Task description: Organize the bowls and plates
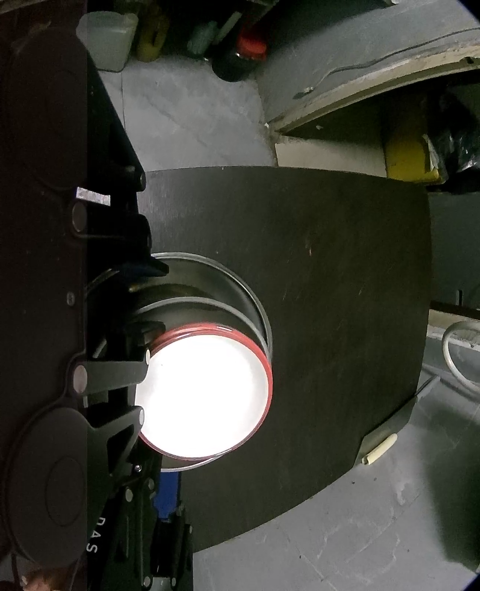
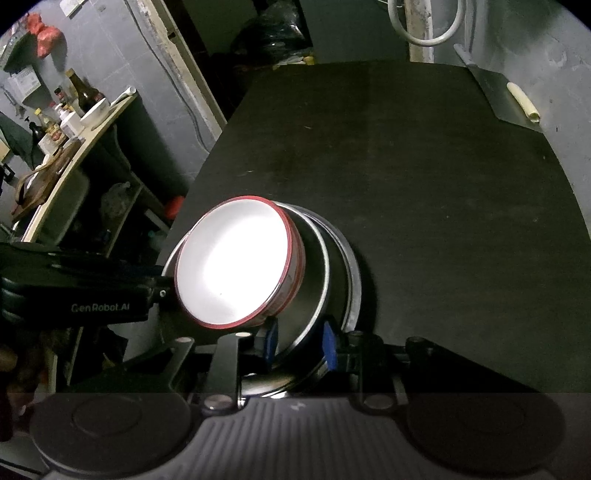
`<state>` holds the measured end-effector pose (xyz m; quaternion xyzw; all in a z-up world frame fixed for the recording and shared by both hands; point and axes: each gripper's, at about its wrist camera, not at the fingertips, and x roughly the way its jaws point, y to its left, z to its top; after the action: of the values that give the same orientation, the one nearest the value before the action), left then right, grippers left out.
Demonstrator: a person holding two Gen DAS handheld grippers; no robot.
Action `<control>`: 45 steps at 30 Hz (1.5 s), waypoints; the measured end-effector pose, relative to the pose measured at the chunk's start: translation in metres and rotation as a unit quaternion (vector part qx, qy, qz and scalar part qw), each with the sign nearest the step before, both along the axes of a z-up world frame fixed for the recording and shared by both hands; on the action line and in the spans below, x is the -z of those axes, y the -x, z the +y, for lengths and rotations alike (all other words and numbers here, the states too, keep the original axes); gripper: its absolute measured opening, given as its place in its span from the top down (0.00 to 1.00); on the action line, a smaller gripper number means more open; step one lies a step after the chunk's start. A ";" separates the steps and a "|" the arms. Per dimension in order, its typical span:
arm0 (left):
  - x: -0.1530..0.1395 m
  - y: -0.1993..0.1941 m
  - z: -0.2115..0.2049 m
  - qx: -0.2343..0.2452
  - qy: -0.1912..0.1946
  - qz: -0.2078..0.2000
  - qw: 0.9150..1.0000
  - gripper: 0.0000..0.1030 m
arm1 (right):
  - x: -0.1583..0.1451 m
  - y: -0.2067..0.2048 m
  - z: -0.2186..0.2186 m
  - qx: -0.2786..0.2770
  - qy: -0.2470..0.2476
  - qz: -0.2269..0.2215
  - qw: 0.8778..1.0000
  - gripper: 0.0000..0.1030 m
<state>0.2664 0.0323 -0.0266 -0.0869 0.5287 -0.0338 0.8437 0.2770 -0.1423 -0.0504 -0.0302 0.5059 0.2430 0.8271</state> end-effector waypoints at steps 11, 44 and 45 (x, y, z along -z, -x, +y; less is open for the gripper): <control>-0.003 0.006 -0.003 -0.008 -0.008 -0.005 1.000 0.65 | -0.006 0.007 -0.010 0.005 0.001 -0.016 1.000 0.53; -0.033 0.037 -0.016 -0.091 -0.045 -0.057 0.993 0.01 | -0.026 0.014 -0.045 0.000 -0.047 -0.066 0.997 0.04; -0.033 0.038 -0.016 -0.093 -0.045 -0.057 0.993 0.01 | -0.027 0.014 -0.046 0.000 -0.050 -0.068 0.996 0.02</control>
<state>0.2287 0.0160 0.0068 -0.0961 0.4699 0.0638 0.8751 0.2626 -0.1880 -0.0235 -0.0054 0.4358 0.2648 0.8602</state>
